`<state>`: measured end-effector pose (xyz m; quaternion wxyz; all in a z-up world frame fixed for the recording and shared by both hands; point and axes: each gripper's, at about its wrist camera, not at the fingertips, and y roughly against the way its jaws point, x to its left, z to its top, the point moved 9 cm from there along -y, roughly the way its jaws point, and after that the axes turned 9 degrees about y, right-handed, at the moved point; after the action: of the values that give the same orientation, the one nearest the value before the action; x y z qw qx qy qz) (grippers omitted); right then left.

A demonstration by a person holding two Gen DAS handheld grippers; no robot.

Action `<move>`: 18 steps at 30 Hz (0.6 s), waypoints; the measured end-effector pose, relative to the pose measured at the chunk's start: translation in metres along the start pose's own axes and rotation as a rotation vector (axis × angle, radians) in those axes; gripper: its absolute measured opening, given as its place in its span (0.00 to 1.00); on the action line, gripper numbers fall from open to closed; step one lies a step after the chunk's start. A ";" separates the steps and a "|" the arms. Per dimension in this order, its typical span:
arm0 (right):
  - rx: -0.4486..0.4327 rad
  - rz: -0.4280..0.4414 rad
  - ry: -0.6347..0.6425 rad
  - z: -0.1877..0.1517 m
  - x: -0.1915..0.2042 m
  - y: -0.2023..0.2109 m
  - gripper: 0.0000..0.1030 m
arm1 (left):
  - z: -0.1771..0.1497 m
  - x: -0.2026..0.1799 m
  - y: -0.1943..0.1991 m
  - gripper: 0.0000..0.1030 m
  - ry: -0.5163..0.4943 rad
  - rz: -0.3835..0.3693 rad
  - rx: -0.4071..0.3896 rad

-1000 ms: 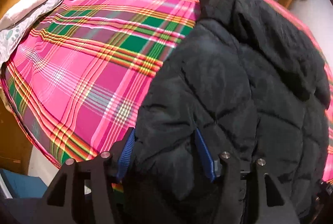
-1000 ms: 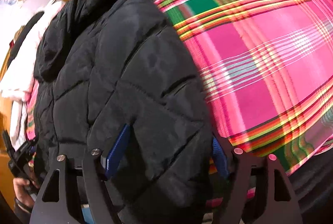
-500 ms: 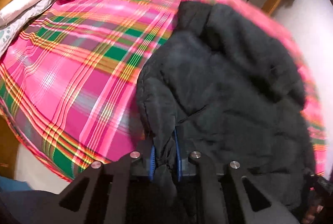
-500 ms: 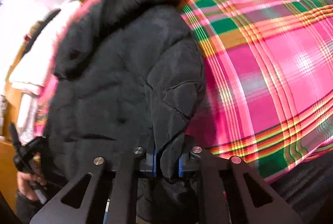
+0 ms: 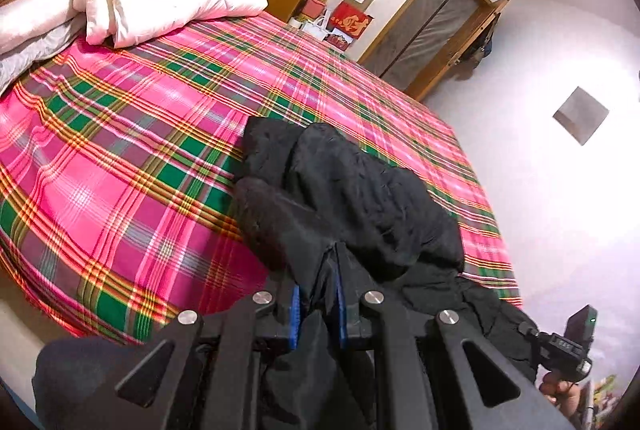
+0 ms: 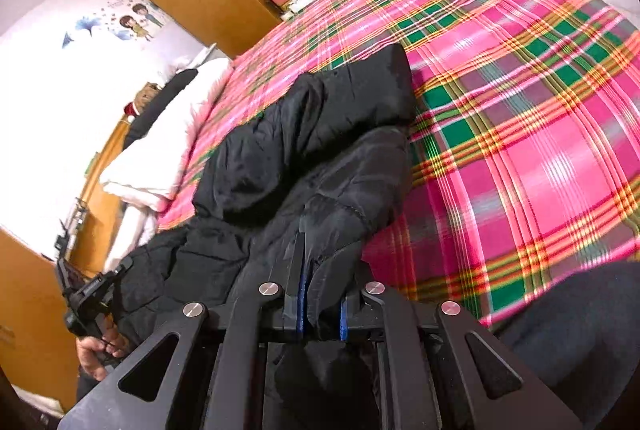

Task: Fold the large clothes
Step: 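Lift the held side edge with both grippers and fold it over the jacket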

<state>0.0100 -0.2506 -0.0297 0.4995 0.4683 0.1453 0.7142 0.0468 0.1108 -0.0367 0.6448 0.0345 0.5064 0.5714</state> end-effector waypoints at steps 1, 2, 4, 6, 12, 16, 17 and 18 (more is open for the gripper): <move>-0.001 0.005 -0.006 0.002 -0.001 -0.004 0.11 | -0.001 0.000 0.001 0.13 0.010 -0.008 0.004; -0.005 0.015 -0.013 0.004 -0.002 -0.004 0.11 | 0.001 -0.001 -0.001 0.13 0.020 -0.017 0.009; -0.020 0.038 -0.022 0.016 0.000 -0.010 0.11 | 0.006 -0.006 -0.004 0.13 0.036 -0.032 0.009; -0.034 0.055 -0.014 0.028 0.005 -0.009 0.11 | 0.013 -0.015 -0.007 0.13 0.039 -0.050 0.003; -0.081 0.085 -0.007 0.081 0.011 -0.019 0.11 | 0.059 -0.042 -0.024 0.13 0.042 -0.085 -0.026; -0.102 0.088 -0.035 0.126 0.005 -0.038 0.11 | 0.099 -0.053 -0.049 0.13 0.068 -0.091 -0.041; -0.103 0.083 -0.049 0.141 0.001 -0.047 0.11 | 0.109 -0.055 -0.058 0.13 0.079 -0.088 -0.042; -0.101 0.080 -0.056 0.149 -0.001 -0.052 0.11 | 0.117 -0.057 -0.066 0.13 0.089 -0.084 -0.042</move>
<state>0.1613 -0.2661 0.0114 0.4974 0.4675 0.0761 0.7268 0.1836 0.1069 0.0144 0.6458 -0.0258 0.5233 0.5553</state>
